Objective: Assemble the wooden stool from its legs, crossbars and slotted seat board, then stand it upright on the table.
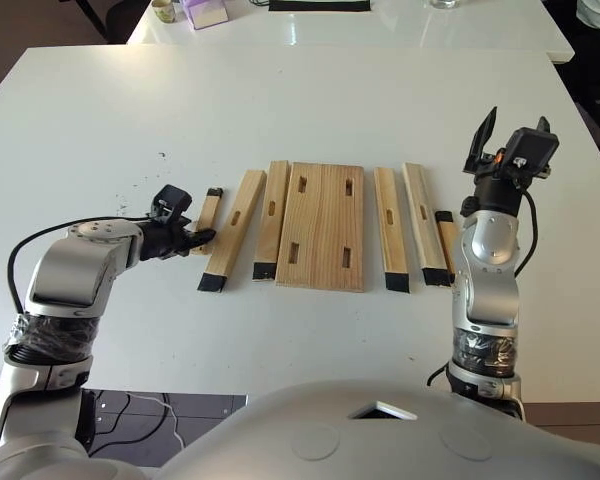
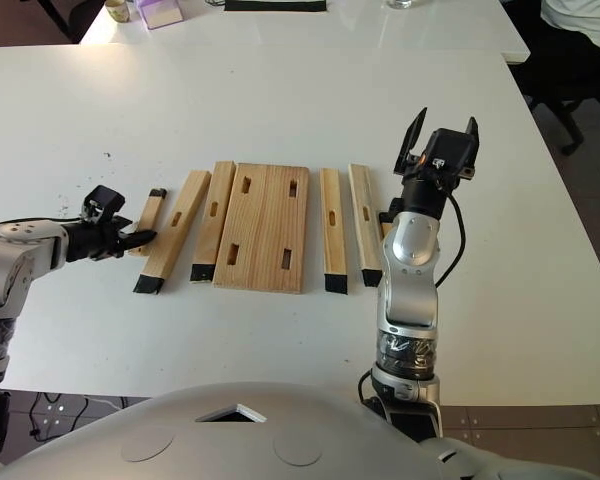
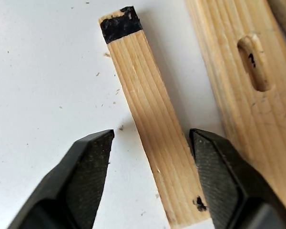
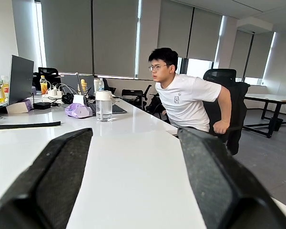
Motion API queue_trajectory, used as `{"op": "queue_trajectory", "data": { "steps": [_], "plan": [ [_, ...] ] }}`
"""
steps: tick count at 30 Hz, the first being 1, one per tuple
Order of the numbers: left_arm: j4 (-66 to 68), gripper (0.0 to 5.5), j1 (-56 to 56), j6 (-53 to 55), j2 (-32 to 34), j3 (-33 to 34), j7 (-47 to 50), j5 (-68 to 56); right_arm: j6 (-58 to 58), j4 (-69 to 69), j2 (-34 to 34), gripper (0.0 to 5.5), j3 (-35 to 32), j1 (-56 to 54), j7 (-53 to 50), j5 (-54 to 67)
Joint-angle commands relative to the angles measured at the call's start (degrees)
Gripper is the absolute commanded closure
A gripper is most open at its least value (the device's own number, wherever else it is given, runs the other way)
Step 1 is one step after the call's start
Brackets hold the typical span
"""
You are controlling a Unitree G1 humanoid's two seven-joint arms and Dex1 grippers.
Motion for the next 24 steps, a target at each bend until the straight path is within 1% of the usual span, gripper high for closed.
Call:
{"op": "queue_trajectory", "data": {
  "steps": [1, 4, 6, 10, 12, 13, 14, 16, 17, 19, 21, 24],
  "plan": [
    [-2.13, 3.39, 4.04, 3.7, 2.65, -0.18, -1.04, -0.46, -0.47, -1.55, 0.51, 2.2, 0.03, 1.1, -0.5, -0.47],
    [-3.52, 3.94, 6.14, 5.24, 4.33, 0.25, -1.92, -0.93, -0.47, -2.23, 0.93, 2.2, 0.0, 2.05, -0.83, -0.71],
    [-3.71, 4.2, 6.5, 5.96, 4.87, 0.21, -2.02, -1.21, -0.4, -2.71, 1.26, 2.2, 0.16, 2.64, -1.11, -0.91],
    [-2.01, 4.2, 5.39, 4.27, 4.66, -0.94, -1.94, -0.68, -0.08, -3.12, 1.49, 2.2, 0.3, 2.62, -1.1, -1.19],
    [-1.36, 4.2, 3.63, 3.32, 2.86, 0.31, -0.89, -0.77, 0.29, -3.22, 0.96, 2.2, -0.05, 2.11, -0.36, -0.92],
    [-0.4, 4.2, 0.73, 3.04, 1.1, 1.72, -0.21, -1.36, 0.63, -3.44, 0.54, 2.2, -0.36, 1.8, 0.15, -0.65],
    [1.32, 4.2, -4.53, 2.72, -1.4, 3.66, 0.57, -2.49, 1.13, -3.69, -0.03, 2.2, -0.78, 1.18, 0.8, -0.31],
    [8.27, 4.2, -20.56, -1.08, -8.12, 8.68, 2.83, -5.63, 2.79, -3.52, -1.73, 2.2, -2.0, -2.34, 3.74, 2.36],
    [10.6, 4.2, -26.93, -3.13, -10.79, 10.75, 3.78, -7.07, 4.04, -2.98, -2.58, 2.2, -2.54, -4.84, 6.01, 4.64],
    [10.34, 4.2, -33.31, -7.05, -14.8, 13.88, 5.08, -9.78, 9.0, -0.89, -3.93, 2.2, -4.03, -11.93, 12.94, 13.61],
    [7.0, 4.2, -34.11, -11.06, -18.2, 15.41, 4.86, -12.31, 14.89, 1.3, -5.27, 2.2, -5.49, -18.76, 20.15, 23.63],
    [1.21, 4.2, -29.9, -12.17, -23.66, 18.57, 3.24, -19.84, 25.46, 0.9, -8.43, 2.2, -7.37, -25.65, 31.74, 40.91]
  ]
}}
